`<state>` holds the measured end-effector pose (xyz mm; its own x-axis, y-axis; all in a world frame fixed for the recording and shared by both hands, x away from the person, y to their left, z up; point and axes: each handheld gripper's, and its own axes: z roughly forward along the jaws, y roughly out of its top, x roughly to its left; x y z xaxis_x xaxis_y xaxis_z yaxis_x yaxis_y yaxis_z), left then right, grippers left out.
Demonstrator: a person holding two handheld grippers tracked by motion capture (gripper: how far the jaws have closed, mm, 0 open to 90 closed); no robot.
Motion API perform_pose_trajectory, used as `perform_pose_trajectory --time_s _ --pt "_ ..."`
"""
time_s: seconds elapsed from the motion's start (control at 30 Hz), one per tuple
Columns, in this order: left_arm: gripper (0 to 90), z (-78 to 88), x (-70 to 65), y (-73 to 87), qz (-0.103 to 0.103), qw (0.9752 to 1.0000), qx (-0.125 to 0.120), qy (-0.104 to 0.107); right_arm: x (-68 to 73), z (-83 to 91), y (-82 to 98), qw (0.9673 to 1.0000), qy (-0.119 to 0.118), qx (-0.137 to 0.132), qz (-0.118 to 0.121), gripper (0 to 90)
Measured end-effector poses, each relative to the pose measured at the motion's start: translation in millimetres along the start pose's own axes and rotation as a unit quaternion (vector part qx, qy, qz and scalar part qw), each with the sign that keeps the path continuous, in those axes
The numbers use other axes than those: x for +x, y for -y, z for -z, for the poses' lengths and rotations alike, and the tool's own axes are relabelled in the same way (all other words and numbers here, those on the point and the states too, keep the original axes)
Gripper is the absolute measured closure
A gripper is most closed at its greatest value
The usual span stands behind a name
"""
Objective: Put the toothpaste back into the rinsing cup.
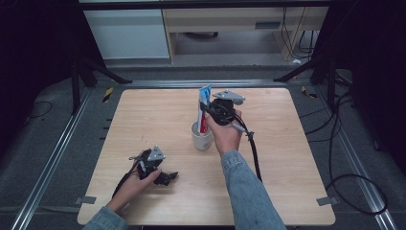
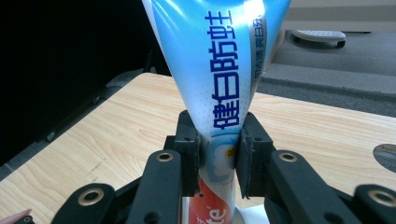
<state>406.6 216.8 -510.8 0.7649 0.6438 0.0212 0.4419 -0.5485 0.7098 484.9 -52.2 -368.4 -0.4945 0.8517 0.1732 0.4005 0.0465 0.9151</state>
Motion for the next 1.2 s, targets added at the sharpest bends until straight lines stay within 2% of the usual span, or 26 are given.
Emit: perform_pose_trajectory --time_s 1.2 --pt "0.0 0.0 0.0 0.0 0.0 1.0 0.0 0.0 -0.7 -9.2 19.8 0.9999 0.002 0.009 -0.01 73.1"
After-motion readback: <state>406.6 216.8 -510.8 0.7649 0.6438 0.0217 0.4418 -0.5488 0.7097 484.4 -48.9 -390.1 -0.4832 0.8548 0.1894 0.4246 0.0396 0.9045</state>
